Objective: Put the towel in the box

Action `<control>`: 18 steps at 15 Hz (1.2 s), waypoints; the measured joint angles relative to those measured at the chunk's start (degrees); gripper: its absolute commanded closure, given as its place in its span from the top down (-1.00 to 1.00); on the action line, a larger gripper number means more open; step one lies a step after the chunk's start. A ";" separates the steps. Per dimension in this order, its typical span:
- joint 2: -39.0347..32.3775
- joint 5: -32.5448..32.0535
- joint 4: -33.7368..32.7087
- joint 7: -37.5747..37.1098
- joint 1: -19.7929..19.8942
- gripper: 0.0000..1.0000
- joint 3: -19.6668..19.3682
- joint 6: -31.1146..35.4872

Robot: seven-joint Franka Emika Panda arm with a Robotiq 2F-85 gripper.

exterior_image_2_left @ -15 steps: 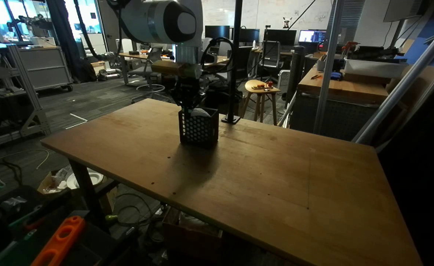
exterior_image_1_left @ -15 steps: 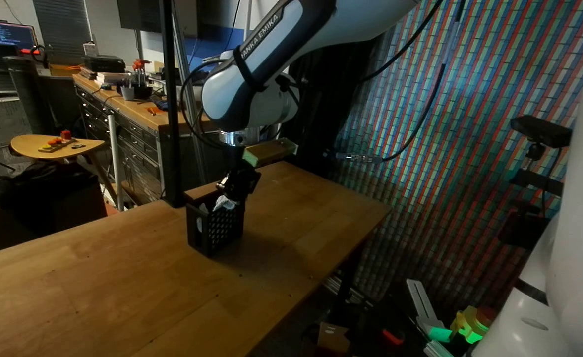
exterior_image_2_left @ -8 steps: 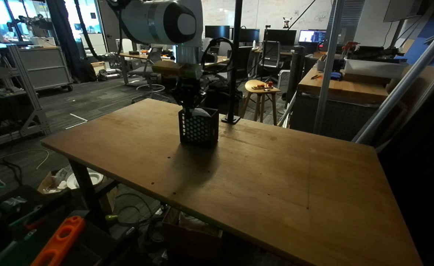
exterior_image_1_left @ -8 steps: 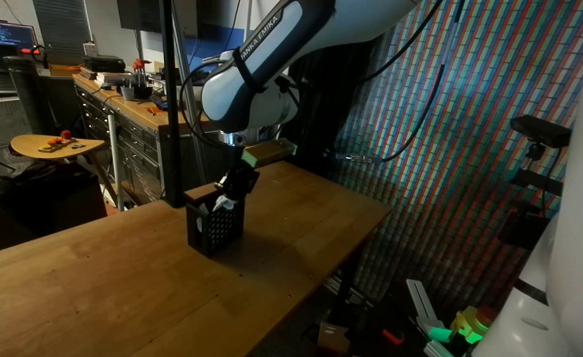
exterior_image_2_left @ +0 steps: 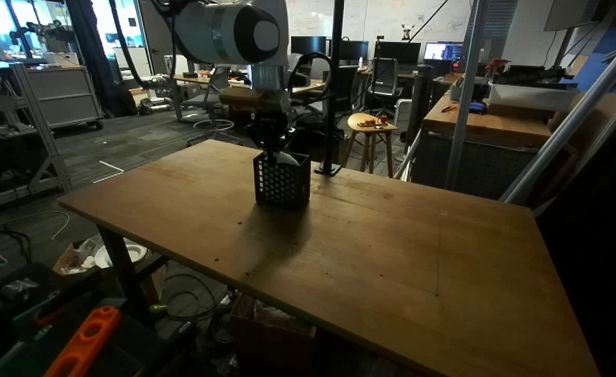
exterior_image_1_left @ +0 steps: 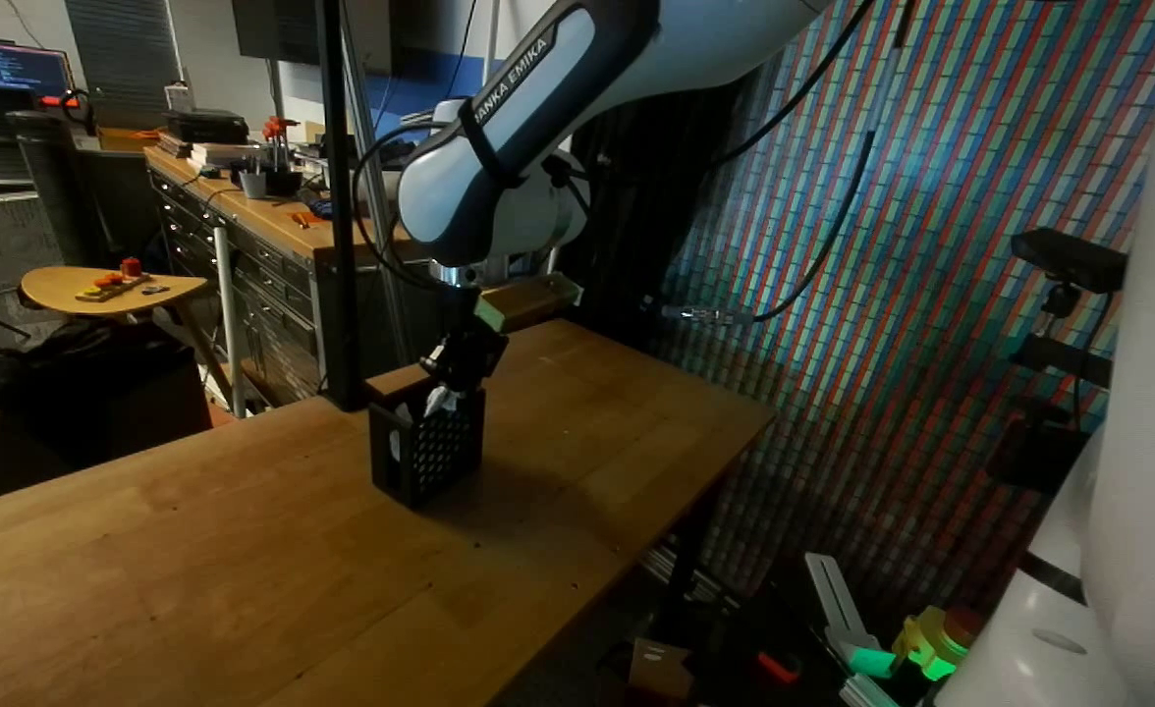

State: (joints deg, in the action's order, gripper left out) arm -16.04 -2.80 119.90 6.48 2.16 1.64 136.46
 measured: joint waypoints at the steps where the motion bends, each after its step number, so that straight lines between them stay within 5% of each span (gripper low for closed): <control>1: -0.08 -0.63 -0.39 0.00 0.00 -1.00 -0.01 0.02; 18: -1.83 -3.89 -4.27 0.14 -0.81 -1.00 -0.01 0.20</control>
State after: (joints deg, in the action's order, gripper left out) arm -17.87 -6.69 115.63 6.62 1.35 1.63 136.66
